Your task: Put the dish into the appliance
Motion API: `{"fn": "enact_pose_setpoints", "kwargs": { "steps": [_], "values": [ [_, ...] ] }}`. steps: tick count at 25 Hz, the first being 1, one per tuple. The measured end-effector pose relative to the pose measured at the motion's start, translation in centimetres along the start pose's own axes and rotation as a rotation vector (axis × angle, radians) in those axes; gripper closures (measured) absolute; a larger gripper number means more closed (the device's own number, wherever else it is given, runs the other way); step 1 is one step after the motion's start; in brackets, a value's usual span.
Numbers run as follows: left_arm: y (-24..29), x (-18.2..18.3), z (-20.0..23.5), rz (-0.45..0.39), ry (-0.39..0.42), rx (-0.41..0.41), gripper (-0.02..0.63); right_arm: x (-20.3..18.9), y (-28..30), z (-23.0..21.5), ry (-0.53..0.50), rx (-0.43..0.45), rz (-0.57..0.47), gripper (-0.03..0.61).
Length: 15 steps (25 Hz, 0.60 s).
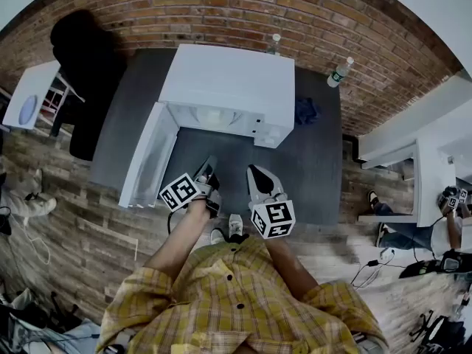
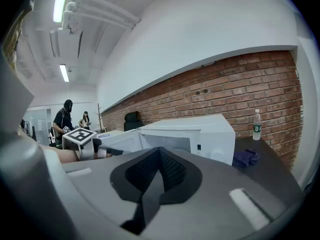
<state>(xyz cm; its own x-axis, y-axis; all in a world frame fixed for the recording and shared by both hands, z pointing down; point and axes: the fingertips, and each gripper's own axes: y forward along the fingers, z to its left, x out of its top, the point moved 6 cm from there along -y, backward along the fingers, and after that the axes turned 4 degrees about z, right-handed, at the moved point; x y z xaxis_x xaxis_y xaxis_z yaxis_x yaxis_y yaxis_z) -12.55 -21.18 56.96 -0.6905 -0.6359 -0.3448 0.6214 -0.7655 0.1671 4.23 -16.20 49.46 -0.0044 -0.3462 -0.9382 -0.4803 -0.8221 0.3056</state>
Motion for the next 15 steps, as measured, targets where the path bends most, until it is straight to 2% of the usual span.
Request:
{"fn": "enact_pose_setpoints", "kwargs": {
  "steps": [3,15],
  "values": [
    [-0.6,-0.6,-1.1,0.017,0.117,0.007,0.615,0.0,-0.2,0.3,0.004,0.004,-0.003,0.579],
    [-2.9,-1.4,-6.0,-0.012,0.520,0.018,0.615,0.4,-0.5,0.9,0.000,0.025,-0.021,0.580]
  ]
}}
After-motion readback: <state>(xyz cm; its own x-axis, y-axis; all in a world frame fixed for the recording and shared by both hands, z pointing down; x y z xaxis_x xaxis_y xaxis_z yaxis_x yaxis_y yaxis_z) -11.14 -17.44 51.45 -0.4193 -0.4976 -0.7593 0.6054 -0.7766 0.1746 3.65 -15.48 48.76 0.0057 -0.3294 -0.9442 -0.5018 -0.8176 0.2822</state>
